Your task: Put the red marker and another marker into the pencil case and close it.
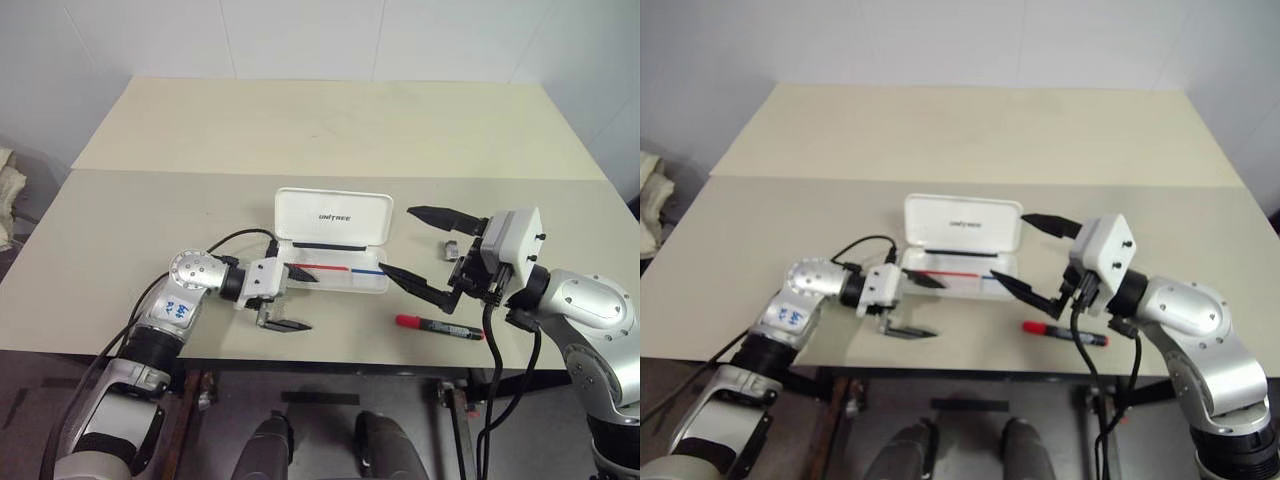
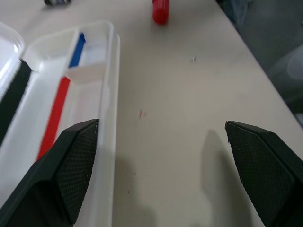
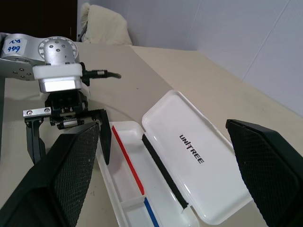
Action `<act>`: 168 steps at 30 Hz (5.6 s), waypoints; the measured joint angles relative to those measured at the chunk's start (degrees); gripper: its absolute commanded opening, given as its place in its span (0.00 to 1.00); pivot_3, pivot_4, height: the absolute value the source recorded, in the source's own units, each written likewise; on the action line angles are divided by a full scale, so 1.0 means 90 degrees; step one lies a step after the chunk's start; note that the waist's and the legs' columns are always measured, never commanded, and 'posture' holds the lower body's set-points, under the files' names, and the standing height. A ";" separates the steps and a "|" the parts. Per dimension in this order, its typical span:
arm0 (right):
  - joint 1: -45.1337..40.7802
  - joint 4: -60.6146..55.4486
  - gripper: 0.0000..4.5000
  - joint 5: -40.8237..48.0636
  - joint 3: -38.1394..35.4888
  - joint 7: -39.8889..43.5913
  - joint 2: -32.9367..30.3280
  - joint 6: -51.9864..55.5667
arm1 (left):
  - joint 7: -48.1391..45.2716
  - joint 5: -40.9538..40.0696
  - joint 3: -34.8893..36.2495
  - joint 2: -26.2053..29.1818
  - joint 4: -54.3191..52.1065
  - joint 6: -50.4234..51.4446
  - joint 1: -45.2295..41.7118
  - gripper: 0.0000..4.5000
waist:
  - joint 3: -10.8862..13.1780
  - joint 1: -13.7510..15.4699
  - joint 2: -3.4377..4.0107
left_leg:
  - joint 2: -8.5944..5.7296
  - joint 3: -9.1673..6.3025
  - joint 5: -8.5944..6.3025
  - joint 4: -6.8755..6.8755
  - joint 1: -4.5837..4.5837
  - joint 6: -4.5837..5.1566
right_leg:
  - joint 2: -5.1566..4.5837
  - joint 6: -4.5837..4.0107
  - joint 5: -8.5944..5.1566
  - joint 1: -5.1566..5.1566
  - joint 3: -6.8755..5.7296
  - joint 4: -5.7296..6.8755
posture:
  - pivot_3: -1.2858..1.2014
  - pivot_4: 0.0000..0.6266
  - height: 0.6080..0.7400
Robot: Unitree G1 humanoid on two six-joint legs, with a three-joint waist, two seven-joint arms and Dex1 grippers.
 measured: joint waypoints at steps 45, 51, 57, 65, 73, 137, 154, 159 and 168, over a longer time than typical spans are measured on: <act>0.0873 0.3166 0.01 -0.1294 0.0368 0.2397 -0.0679 -0.1651 | -0.0325 -0.1472 0.1597 0.1620 -0.0916 0.1376 0.0888 1.00 | 0.0002 -0.0009 0.0001 | 0.0012 0.0018 -0.0011 -0.0004 0.0021 -0.0002 | 0.0004 -0.0015 -0.0007 0.0010 0.0005 -0.0003 | 0.52 0.24 1.00; 0.0658 0.2613 0.01 -0.1181 0.0327 0.2348 -0.0784 -0.1444 | -0.0325 -0.1464 0.1590 0.1572 -0.0900 0.1291 0.0887 1.00 | 0.0002 -0.0006 0.0001 | 0.0013 0.0017 -0.0011 -0.0005 0.0020 -0.0002 | 0.0005 -0.0015 -0.0007 0.0009 0.0004 -0.0004 | 0.52 0.24 1.00; 0.0739 0.2483 0.38 -0.1096 0.0310 0.2310 -0.0844 -0.1130 | -0.0328 -0.1451 0.1572 0.1495 -0.0867 0.1202 0.0887 1.00 | 0.0002 0.0004 0.0001 | 0.0011 0.0017 -0.0011 -0.0004 0.0018 -0.0002 | 0.0003 -0.0015 -0.0006 0.0009 0.0005 -0.0005 | 0.52 0.24 1.00; 0.0872 0.2894 0.44 -0.1422 0.0310 0.2301 -0.1055 -0.1417 | -0.0374 -0.1442 0.1558 0.1492 -0.0696 0.1135 0.0884 1.00 | 0.0002 -0.0007 0.0001 | 0.0010 0.0020 -0.0011 -0.0004 0.0019 -0.0002 | 0.0003 -0.0015 -0.0006 0.0009 0.0005 -0.0005 | 0.52 0.24 1.00; 0.0785 0.3804 0.40 -0.1789 0.0430 0.2416 -0.1085 -0.1876 | -0.0430 -0.1372 0.1527 0.1411 -0.0635 0.1053 0.0844 1.00 | 0.0002 -0.0008 0.0001 | 0.0011 0.0020 -0.0011 0.0000 0.0020 -0.0002 | 0.0005 -0.0013 -0.0005 0.0011 0.0005 -0.0003 | 0.52 0.24 1.00; -0.4127 0.6361 0.99 -0.3539 0.2786 0.1848 0.1851 -0.3391 | 0.0059 -0.1228 0.1661 0.1411 -0.0522 0.0857 0.1086 1.00 | 0.0002 -0.0196 -0.0001 | 0.0022 0.0045 0.0012 -0.0040 -0.0005 -0.0038 | 0.0014 -0.0026 -0.0009 -0.0088 0.0032 0.0057 | 0.52 0.24 1.00; -0.1123 0.1560 0.99 -0.0585 0.1169 0.2350 0.0161 -0.0154 | 0.0571 -0.1324 0.2481 0.1710 -0.1166 0.1094 0.2183 1.00 | 0.0001 -0.0174 -0.0002 | 0.0028 0.0049 0.0006 -0.0040 -0.0019 -0.0028 | 0.0011 -0.0027 -0.0009 -0.0092 0.0033 0.0039 | 0.52 0.24 1.00; -0.0499 0.1495 0.99 -0.0543 0.0517 0.2092 -0.0147 -0.0123 | 0.0824 -0.1338 0.3080 0.1941 -0.1134 0.1109 0.2771 1.00 | 0.0001 -0.0158 -0.0003 | 0.0030 0.0055 0.0006 -0.0039 -0.0011 -0.0027 | 0.0010 -0.0029 -0.0007 -0.0086 0.0036 0.0039 | 0.52 0.24 1.00; -0.0302 0.1376 0.99 -0.0508 0.0360 0.1894 -0.0239 -0.0127 | 0.0959 -0.1227 0.3272 0.2035 -0.0129 0.0976 0.2803 1.00 | 0.0000 -0.0152 -0.0003 | 0.0034 0.0060 0.0007 -0.0040 0.0001 -0.0026 | 0.0010 -0.0035 -0.0004 -0.0078 0.0037 0.0038 | 0.52 0.24 1.00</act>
